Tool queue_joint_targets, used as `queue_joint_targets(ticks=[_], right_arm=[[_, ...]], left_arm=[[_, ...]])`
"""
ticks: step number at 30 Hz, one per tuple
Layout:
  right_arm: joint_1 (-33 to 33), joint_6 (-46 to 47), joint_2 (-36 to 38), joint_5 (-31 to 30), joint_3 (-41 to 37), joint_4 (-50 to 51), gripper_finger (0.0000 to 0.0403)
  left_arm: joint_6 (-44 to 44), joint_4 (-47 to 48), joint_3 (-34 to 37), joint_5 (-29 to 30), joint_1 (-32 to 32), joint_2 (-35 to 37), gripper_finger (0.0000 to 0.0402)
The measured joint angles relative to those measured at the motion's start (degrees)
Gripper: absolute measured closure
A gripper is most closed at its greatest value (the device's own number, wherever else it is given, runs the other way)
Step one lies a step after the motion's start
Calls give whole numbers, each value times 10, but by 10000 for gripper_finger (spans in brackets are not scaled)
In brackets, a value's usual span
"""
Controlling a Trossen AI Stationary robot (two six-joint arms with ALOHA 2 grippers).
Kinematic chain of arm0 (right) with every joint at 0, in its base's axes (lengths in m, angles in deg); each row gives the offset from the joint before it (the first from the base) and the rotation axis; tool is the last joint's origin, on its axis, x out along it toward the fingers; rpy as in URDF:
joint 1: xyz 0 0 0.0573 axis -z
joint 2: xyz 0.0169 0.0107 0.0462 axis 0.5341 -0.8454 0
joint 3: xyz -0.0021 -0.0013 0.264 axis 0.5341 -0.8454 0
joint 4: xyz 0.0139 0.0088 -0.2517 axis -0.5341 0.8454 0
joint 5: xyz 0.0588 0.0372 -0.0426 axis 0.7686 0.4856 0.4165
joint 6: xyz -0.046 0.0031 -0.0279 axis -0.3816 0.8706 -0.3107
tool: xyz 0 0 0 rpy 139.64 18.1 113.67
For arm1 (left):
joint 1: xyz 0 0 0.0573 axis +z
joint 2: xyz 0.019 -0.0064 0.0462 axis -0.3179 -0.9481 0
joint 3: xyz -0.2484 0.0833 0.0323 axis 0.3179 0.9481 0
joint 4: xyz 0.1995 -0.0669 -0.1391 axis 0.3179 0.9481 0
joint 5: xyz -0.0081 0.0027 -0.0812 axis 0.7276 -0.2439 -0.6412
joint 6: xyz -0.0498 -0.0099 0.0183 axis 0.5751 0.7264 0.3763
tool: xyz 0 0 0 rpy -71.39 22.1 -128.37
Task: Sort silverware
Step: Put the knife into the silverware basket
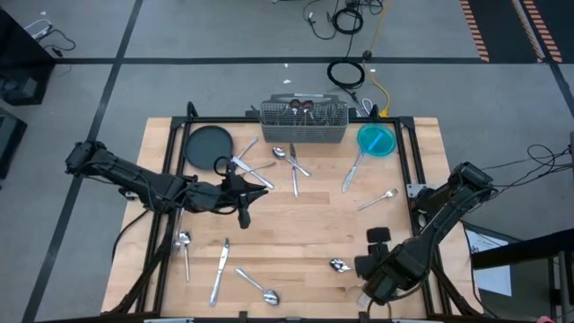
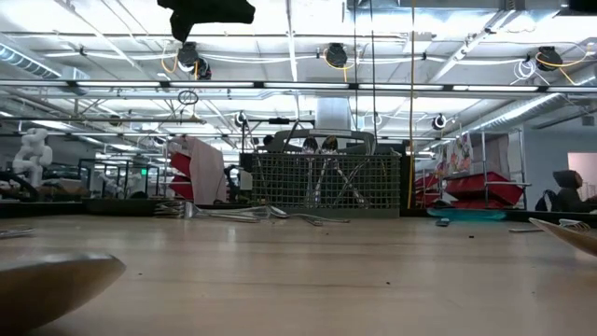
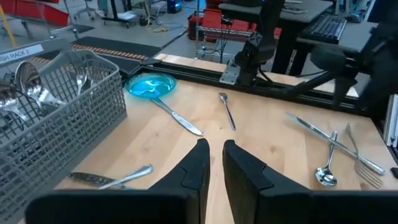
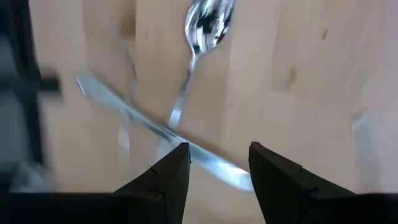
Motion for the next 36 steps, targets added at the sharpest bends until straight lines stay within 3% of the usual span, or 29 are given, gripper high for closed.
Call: queue_joint_targets(ticks=[8,14,22,36], right_arm=[[-1,-181,0,-57,-27,76,250],[-8,-254,-1,64,-87,-16,250],[-30,-363,-1,70,-120,-104,250],[-27,-371,-1,74,-197,-207,250]], left_arm=[[1,5,0,0,0,0,349],[1,6,0,0,0,0,349],[1,8,0,0,0,0,349],[2,10,0,0,0,0,349]])
